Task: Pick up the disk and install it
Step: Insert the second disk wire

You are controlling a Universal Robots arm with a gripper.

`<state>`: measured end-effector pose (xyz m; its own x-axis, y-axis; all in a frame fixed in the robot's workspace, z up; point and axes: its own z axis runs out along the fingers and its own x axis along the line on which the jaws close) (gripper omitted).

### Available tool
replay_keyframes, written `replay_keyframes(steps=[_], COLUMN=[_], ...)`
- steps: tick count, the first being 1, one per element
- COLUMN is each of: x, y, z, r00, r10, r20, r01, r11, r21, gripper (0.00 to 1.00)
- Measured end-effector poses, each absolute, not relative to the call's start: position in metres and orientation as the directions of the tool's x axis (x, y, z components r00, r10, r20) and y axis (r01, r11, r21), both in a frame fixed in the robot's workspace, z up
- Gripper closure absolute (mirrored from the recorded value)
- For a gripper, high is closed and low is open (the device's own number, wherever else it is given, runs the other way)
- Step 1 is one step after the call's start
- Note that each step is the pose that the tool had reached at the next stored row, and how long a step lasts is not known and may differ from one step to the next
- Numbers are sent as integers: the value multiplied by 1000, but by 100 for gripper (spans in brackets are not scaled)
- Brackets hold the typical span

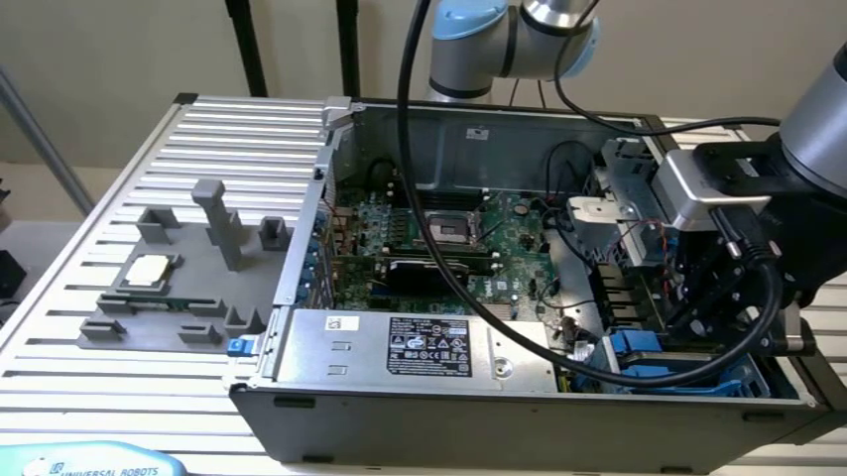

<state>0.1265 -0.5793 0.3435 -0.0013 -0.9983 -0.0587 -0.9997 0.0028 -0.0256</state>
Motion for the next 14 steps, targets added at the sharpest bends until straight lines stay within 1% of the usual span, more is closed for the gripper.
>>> replay_keyframes(steps=[14], x=[127], y=[-579], z=[343], r00=[-6], r10=[-998], r20=[-58], r01=[-1000], r11=[8], r21=[-26], gripper=[84])
